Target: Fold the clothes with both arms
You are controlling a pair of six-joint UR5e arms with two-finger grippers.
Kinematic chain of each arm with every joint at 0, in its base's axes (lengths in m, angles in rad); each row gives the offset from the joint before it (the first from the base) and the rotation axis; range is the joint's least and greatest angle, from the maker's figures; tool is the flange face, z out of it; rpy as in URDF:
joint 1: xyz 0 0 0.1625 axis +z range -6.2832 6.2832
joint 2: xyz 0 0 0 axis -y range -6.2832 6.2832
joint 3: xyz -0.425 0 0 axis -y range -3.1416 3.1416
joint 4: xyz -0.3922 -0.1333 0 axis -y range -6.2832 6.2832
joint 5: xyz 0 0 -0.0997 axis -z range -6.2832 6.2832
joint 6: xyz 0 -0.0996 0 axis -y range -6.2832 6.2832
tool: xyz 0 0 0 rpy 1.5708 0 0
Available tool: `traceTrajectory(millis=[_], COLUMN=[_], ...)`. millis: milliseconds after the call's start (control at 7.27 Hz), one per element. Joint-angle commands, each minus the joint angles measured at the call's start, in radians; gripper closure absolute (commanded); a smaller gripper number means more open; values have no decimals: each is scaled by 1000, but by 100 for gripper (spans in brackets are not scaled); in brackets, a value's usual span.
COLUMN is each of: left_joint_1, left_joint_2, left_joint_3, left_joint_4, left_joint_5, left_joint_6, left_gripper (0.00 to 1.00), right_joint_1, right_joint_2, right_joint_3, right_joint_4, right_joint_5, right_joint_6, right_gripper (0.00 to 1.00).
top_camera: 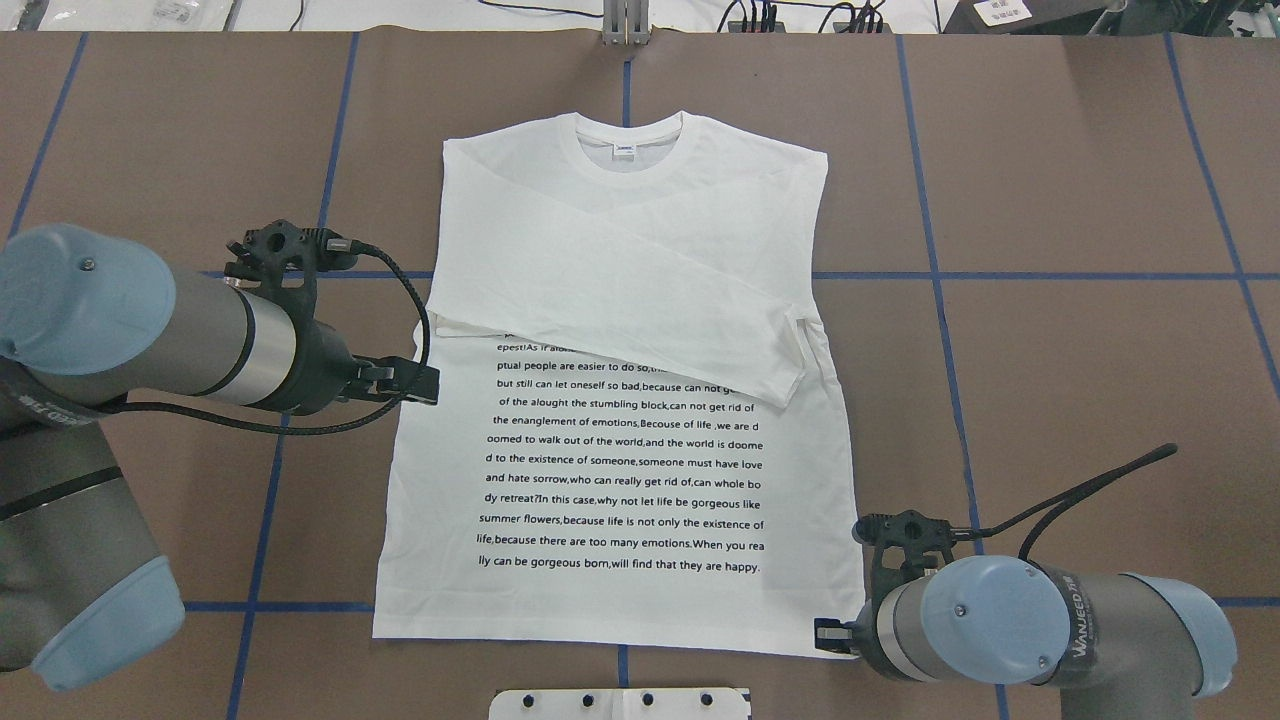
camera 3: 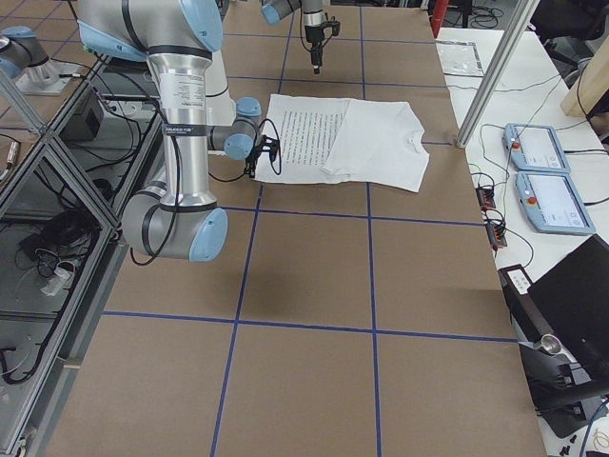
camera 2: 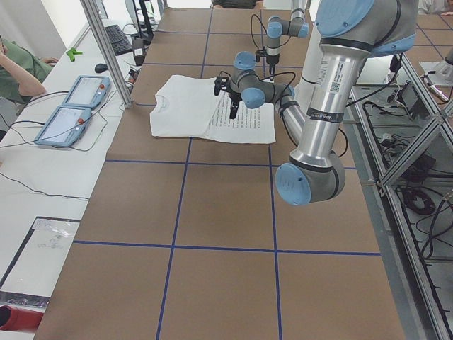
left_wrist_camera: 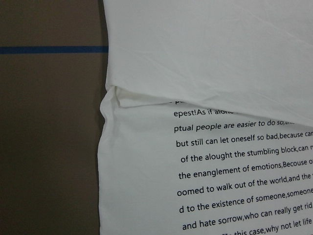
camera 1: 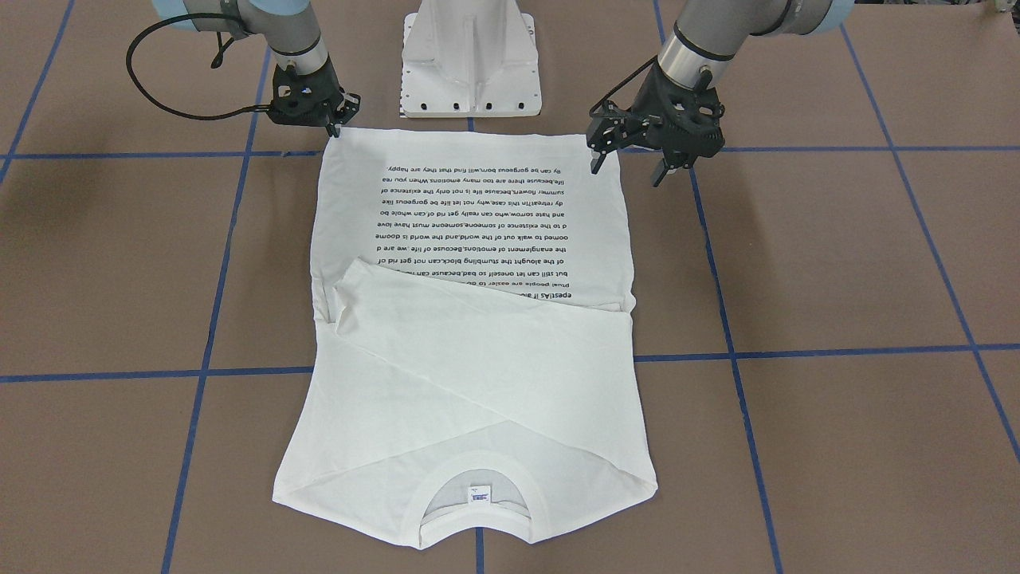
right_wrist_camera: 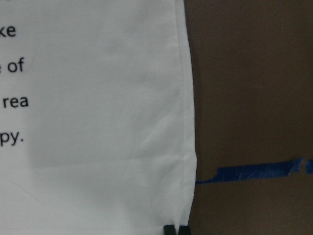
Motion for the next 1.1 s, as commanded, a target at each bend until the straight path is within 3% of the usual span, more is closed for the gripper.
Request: traceTrajectory(millis=[0,138,413,825,963], left_joint_1=[2,10,95,314,370], left_joint_2=[12,35,143,172,166], left_joint_3=[26,28,11,5,3], left_joint_4=[-1,-4,-161,-156,-98], left_joint_5=[2,2,15,165,210], left_joint_6=[-12,-80,-283,-536,-575], left_gripper=[0,0,0,3,6], right_joint_1=[19,19,45,62,63], right_joint_2=[1,6,7,27,36], right_joint_3=[29,34,86,94,94], right_joint_4=[2,2,3,3,3], right_joint_5=[-15,-35,-35,-39,-45], right_joint_6=[3,8,8,8,9], right_gripper=[100,100,100,100,100])
